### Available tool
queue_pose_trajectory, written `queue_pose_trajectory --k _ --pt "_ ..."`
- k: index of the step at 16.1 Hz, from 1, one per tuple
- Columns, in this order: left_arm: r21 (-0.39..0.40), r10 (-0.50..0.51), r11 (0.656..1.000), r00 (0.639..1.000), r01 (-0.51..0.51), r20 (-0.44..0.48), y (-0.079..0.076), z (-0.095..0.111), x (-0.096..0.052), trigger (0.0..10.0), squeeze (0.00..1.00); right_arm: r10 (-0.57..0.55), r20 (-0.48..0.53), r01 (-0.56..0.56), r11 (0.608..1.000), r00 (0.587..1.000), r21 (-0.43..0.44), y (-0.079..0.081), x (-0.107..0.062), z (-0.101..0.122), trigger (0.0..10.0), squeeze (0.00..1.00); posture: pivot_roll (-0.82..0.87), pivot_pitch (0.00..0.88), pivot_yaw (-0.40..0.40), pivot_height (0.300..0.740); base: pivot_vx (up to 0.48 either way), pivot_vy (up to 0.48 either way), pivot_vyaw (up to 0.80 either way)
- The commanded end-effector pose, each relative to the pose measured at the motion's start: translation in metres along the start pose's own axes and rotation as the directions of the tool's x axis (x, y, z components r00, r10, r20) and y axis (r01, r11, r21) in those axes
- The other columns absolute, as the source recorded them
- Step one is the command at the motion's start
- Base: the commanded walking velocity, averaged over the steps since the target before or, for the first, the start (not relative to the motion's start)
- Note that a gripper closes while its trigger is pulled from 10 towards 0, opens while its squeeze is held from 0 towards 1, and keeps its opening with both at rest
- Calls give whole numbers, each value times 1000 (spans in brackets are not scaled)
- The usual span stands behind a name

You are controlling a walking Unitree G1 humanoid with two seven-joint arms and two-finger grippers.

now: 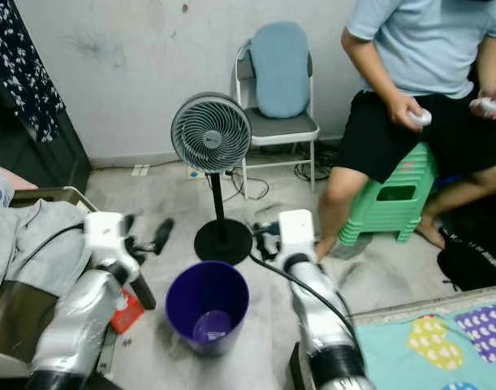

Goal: Clean up the room

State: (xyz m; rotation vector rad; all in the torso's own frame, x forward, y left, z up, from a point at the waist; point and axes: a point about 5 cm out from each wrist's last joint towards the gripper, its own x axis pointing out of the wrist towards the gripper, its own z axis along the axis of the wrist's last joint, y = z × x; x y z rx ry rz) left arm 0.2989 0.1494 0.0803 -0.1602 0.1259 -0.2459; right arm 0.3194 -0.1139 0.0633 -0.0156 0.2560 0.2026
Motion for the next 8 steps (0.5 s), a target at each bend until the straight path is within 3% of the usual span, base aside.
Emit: queue_pose_trajectory --k 1,3,5,6,8 --pt "-13 27 1000 998 -28 -63 5 -14 5 10000 0 -15 -70 17 999 997 28 4 6 -11 10000 0 -79 0 26 740 0 0 0" --pt "-37 55 998 991 -60 -121 7 -24 18 10000 0 18 -129 -21 1000 991 -21 19 13 -19 10000 0 -80 0 27 740 0 0 0" --pt "-63 80 994 978 -93 -194 8 -32 30 10000 0 42 -194 -43 999 980 -2 34 18 -26 10000 0 -81 0 27 740 0 0 0" --pt "-64 77 994 976 -92 -204 8 -33 31 10000 0 45 -207 -46 999 977 2 36 18 -28 10000 0 -81 0 27 740 0 0 0" --pt "-60 48 996 949 -70 -310 4 -53 28 10000 0 45 -304 -57 998 952 -30 41 13 -45 10000 0 -82 0 32 740 0 0 0"
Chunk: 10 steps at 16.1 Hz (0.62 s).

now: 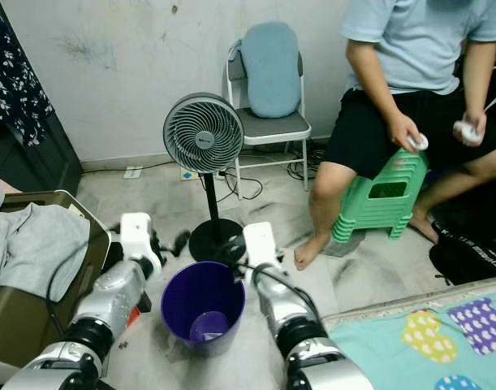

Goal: Clean up the room

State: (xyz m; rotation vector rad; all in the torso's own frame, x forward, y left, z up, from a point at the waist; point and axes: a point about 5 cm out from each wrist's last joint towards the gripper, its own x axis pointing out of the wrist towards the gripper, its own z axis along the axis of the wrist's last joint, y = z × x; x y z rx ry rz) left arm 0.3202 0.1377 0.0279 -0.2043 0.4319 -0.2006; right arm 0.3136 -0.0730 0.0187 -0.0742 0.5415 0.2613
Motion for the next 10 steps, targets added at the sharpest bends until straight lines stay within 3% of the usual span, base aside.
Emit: queue_pose_trajectory --k 1,2,3,4,5,10 --pt "26 -10 1000 998 11 -58 0 -12 -1 10000 0 -10 -47 11 1000 999 11 1 0 -8 10000 0 -86 0 34 740 0 0 0" --pt "15 0 1000 993 2 -119 3 -26 -4 10000 0 -19 -77 18 1000 997 -7 1 -1 -14 10000 0 -97 0 37 740 0 0 0" --pt "-53 34 998 986 -43 -164 8 -34 -6 10000 0 -24 -95 24 1000 995 -4 0 -1 -17 10000 0 -99 0 38 740 0 0 0" --pt "-86 57 994 987 -70 -152 12 -29 -6 10000 0 -28 -102 25 999 994 -30 -1 -1 -18 10000 0 -102 0 35 740 0 0 0" --pt "-54 78 995 981 -89 -177 14 -33 -6 10000 0 -27 -119 25 1000 992 -15 -2 -1 -19 10000 0 -98 0 31 740 0 0 0" --pt "-41 35 998 986 -43 -164 -1 -26 1 10000 0 -11 -104 6 999 995 -49 3 1 -13 10000 0 -95 0 28 740 0 0 800"
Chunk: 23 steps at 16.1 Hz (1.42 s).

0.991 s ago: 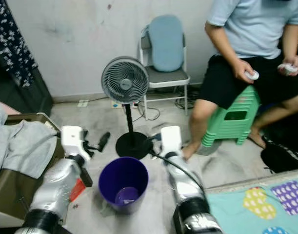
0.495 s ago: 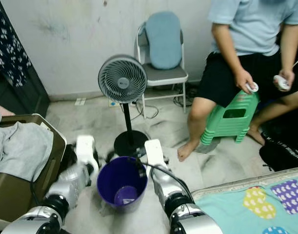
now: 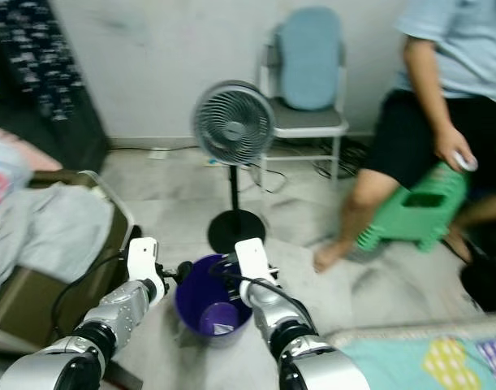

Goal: Clean up the room

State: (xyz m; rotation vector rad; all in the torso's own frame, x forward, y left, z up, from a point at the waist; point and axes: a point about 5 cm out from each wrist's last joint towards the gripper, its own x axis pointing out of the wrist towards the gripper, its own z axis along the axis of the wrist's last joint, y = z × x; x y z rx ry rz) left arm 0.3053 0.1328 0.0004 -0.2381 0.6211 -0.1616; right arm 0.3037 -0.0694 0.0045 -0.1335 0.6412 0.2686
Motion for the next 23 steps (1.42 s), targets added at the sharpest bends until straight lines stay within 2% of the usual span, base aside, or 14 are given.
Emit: queue_pose_trajectory --k 1,4,8,12,15,16,18,19,20,22,23 --pt "21 -12 1000 1000 11 19 -4 8 2 10000 0 -5 2 5 1000 1000 -15 -4 0 3 10000 0 -103 0 29 740 0 0 800" --pt "59 -41 997 999 41 -3 -12 5 3 10000 0 -22 -4 22 1000 1000 -4 -9 0 2 10000 0 -116 0 32 740 0 0 800" --pt "46 -30 999 1000 30 0 -11 5 3 10000 0 -16 -3 16 1000 1000 -12 -8 0 3 10000 0 -108 0 24 740 0 0 678" --pt "68 -31 997 999 31 -7 -11 6 4 10000 0 -8 -13 8 1000 1000 -18 -7 1 2 10000 0 -106 0 26 740 0 0 422" --pt "140 -79 987 996 85 -45 -16 -1 3 10000 0 -18 -33 18 1000 999 -4 -8 0 -1 10000 0 -115 0 34 740 0 0 0" --pt "163 -83 982 993 95 -78 -14 -7 2 10000 0 -33 -70 34 999 997 8 -10 -1 -9 10000 0 -123 0 37 740 0 0 0" --pt "247 -32 967 989 67 -143 6 -22 -5 10000 0 -19 -107 20 1000 994 6 -8 -2 -18 10000 0 -109 0 33 740 0 0 0" --pt "264 -18 963 987 60 -159 10 -26 -7 10000 0 -15 -113 16 1000 993 5 -7 -2 -19 10000 0 -109 0 33 740 0 0 0" --pt "289 27 957 977 36 -212 24 -40 -14 10000 0 14 -137 -11 1000 990 23 0 -3 -26 10000 0 -97 0 31 740 0 0 0" --pt "263 73 965 965 -5 -251 35 -52 -20 10000 0 54 -156 -58 998 986 -18 11 -4 -33 10000 0 -94 0 35 740 0 0 0" --pt "268 73 963 965 -4 -251 35 -51 -20 10000 0 46 -163 -50 999 986 -20 10 -4 -34 10000 0 -94 0 35 740 0 0 0"
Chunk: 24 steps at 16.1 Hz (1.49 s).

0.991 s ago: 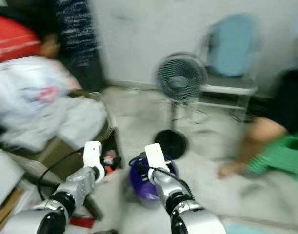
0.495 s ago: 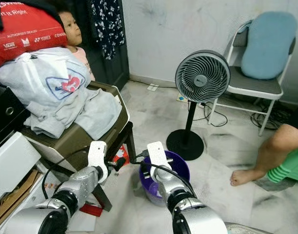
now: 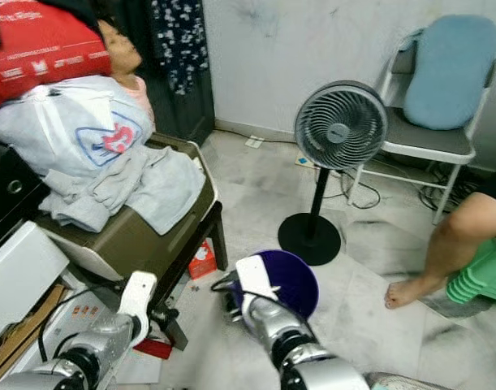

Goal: Clean up the room

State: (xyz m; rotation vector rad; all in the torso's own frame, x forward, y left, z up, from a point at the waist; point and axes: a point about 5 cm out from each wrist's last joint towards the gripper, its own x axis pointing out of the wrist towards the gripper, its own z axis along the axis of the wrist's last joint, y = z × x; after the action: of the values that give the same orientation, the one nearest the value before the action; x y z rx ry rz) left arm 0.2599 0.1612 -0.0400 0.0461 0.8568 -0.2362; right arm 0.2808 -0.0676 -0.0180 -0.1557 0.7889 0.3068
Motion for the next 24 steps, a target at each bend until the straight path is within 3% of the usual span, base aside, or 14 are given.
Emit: queue_pose_trajectory --k 1,3,24 --pt "8 12 1000 1000 -12 -1 2 3 0 10000 0 -8 -25 8 1000 1000 -1 -3 0 -4 10000 0 -93 0 35 740 0 0 0" --pt "-10 32 999 999 -32 3 4 5 0 10000 0 -19 -38 19 1000 999 -11 -8 -1 -7 10000 0 -91 0 38 740 0 0 216" --pt "84 -21 996 998 15 66 -10 24 3 10000 0 -18 -11 17 999 1000 -36 -10 0 2 10000 0 -111 0 52 740 0 0 755"
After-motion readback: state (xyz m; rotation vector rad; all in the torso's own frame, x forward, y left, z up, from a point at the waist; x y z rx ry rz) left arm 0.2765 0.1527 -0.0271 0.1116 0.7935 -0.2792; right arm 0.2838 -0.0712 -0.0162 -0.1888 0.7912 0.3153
